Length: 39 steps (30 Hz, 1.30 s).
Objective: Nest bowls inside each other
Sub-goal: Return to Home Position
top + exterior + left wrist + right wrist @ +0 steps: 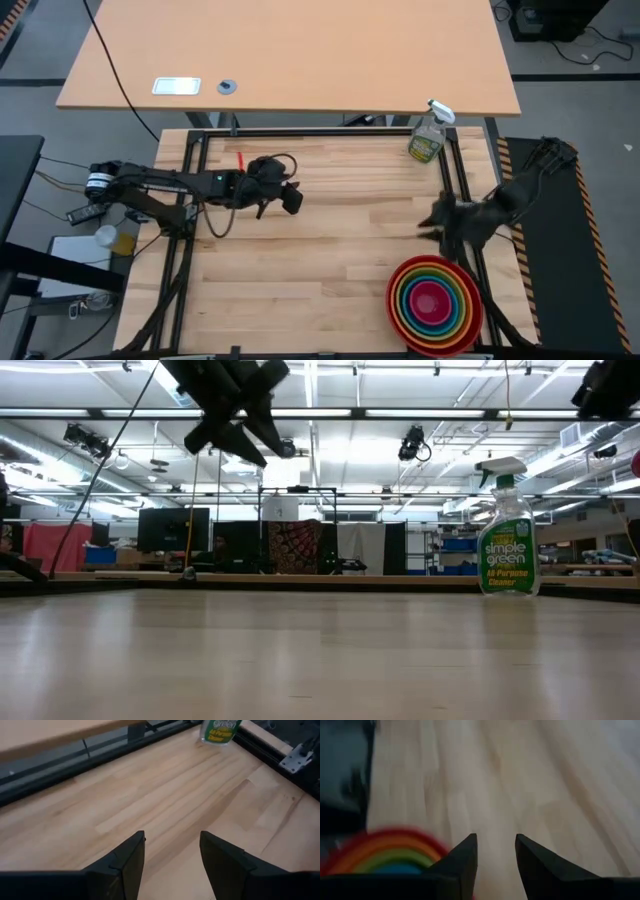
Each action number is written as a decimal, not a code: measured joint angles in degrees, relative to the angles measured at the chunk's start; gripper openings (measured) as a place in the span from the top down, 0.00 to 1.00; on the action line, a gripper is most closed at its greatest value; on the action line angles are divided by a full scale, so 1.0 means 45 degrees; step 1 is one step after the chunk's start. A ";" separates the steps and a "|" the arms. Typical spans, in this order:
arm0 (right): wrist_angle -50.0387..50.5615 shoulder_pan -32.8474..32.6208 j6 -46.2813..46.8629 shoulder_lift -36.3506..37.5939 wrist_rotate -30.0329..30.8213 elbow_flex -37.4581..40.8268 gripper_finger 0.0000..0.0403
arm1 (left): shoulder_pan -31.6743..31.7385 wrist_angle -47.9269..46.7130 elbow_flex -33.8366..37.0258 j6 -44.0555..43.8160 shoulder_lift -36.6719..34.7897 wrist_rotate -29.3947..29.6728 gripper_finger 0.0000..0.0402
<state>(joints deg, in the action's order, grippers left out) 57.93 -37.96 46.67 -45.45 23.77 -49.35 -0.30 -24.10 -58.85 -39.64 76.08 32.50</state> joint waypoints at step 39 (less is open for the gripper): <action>-1.0966 0.8986 -0.0156 0.7715 -0.3894 0.9047 0.81 | 0.3290 0.6570 1.1303 -0.5023 -1.0441 -0.4737 0.97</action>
<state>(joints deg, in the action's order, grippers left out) 8.58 2.48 45.96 -10.73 6.25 -8.64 14.51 5.46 -7.99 -62.24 29.10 11.18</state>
